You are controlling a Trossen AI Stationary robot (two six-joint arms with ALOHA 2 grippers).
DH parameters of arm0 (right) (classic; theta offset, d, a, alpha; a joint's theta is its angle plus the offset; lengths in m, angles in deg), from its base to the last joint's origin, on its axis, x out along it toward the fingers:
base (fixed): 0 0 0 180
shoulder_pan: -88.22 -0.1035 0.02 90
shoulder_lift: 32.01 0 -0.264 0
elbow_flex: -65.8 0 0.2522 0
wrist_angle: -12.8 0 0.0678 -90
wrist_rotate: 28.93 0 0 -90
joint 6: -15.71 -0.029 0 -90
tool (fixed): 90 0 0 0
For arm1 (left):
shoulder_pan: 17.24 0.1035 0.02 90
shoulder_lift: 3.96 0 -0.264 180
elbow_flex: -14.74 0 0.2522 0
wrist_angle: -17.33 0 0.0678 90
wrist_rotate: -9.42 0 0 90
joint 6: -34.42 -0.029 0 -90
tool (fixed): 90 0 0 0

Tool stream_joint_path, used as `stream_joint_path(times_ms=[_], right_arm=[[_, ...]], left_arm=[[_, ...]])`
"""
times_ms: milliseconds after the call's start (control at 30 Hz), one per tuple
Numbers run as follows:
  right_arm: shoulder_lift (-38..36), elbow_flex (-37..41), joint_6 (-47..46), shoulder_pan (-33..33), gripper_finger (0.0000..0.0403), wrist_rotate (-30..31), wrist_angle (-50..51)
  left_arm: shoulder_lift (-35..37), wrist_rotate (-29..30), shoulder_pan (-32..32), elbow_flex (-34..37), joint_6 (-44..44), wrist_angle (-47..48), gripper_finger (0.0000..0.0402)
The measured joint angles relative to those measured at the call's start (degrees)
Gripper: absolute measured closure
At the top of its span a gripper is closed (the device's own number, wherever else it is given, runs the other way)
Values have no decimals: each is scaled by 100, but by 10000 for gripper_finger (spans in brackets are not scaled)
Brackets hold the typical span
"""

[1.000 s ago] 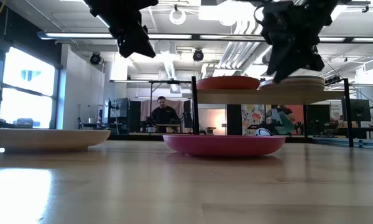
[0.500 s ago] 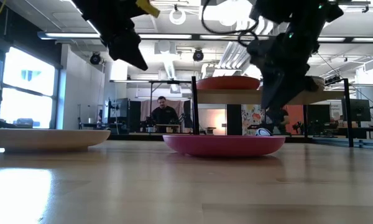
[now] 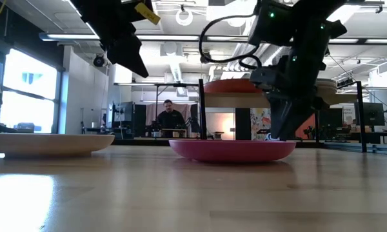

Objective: Place and stack plates onto a shelf
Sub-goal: Stack the dark pink plate on top of the orange plate on the shelf

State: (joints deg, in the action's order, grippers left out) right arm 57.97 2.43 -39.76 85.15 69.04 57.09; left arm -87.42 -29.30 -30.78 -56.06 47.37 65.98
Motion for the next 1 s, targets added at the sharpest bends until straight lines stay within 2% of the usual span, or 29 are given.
stream_joint_path(times_ms=[567, 700, 867, 1000], right_arm=[[432, -4, 24, -4, 299, -57, -272], [432, -4, 29, -9, 327, -57, -278], [430, -7, 297, -9, 389, -53, -299], [428, -11, 443, -11, 394, -64, -293]], left_arm=[[0, -20, 0, -2, -2, -2, 282], [0, -20, 1, -2, 32, -2, 282], [0, -18, 1, -2, 33, -2, 282], [0, -18, 0, -2, 35, -1, 282]])
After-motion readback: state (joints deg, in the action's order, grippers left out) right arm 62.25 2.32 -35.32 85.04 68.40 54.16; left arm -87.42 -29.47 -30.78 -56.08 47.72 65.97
